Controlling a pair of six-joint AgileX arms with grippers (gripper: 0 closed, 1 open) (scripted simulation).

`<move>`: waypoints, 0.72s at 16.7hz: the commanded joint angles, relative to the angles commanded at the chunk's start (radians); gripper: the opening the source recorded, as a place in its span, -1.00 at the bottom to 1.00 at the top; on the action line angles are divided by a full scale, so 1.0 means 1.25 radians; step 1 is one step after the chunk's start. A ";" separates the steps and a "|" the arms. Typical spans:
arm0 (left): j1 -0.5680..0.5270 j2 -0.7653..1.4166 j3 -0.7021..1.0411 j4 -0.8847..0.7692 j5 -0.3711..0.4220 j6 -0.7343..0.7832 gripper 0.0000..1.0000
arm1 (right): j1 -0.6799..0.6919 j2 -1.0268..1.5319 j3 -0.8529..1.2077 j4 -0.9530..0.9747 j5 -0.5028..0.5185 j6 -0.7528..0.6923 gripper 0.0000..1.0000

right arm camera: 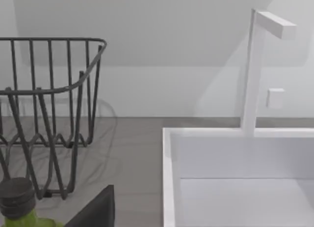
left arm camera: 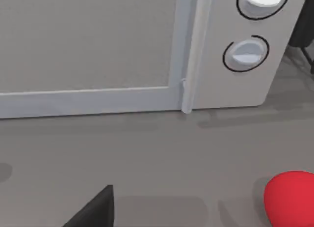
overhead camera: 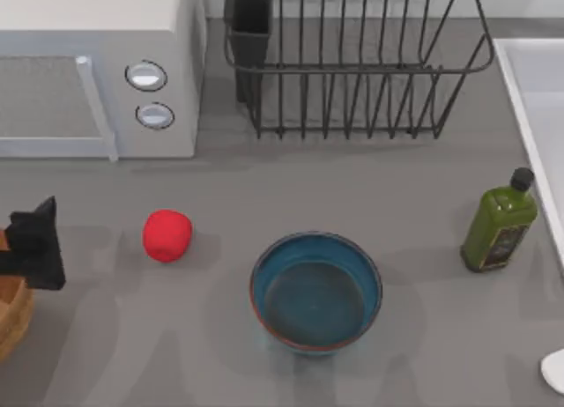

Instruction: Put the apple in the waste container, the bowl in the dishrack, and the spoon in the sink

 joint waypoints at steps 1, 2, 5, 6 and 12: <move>-0.018 0.070 0.051 -0.038 0.001 -0.008 1.00 | 0.000 0.000 0.000 0.000 0.000 0.000 1.00; -0.036 0.143 0.103 -0.077 0.002 -0.017 1.00 | 0.000 0.000 0.000 0.000 0.000 0.000 1.00; -0.092 0.372 0.268 -0.198 0.005 -0.050 1.00 | 0.000 0.000 0.000 0.000 0.000 0.000 1.00; -0.110 0.450 0.324 -0.239 0.006 -0.062 1.00 | 0.000 0.000 0.000 0.000 0.000 0.000 1.00; -0.192 0.880 0.640 -0.460 0.010 -0.137 1.00 | 0.000 0.000 0.000 0.000 0.000 0.000 1.00</move>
